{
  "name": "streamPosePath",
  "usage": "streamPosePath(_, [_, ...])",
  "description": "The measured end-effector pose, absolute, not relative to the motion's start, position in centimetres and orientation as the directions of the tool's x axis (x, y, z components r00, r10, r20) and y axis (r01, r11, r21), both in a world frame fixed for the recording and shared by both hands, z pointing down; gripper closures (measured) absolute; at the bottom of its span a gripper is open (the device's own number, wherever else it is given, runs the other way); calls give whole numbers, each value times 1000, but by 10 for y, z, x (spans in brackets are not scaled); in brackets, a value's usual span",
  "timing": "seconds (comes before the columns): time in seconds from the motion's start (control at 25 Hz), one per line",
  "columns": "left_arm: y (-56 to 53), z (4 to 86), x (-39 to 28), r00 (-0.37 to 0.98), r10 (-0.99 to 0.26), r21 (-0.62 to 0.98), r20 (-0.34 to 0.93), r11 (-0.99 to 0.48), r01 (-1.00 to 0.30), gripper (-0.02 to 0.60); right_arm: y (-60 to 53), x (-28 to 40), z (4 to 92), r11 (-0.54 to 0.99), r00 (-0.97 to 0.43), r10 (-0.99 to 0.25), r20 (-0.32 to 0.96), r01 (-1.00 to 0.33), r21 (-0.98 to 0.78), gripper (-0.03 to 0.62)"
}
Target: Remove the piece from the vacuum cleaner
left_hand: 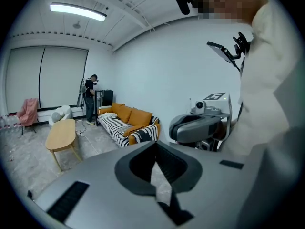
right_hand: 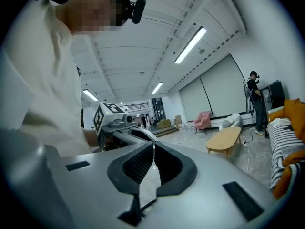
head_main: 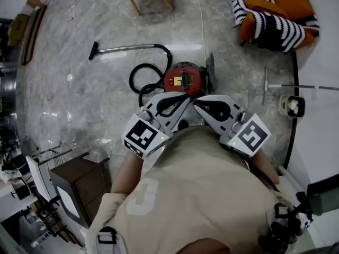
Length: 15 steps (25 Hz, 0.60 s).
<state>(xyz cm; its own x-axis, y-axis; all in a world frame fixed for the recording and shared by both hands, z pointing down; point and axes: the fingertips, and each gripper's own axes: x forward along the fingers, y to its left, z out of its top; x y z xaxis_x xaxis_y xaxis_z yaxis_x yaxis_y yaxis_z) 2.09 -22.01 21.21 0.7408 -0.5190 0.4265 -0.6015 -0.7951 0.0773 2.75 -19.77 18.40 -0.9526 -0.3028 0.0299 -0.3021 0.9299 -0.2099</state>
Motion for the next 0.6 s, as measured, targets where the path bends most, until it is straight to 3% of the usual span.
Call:
streamPosePath(0.44, [-259,237,53,569,-600,15,563,-680,-733,578,-256,111,223,898,-975,-221,30,-216,-383,591])
streamPosePath(0.6, [-263,258,53,535,-583,2,612,-675,-738,577,-287,122,264,825,-940,-306,148,-340,-452,591])
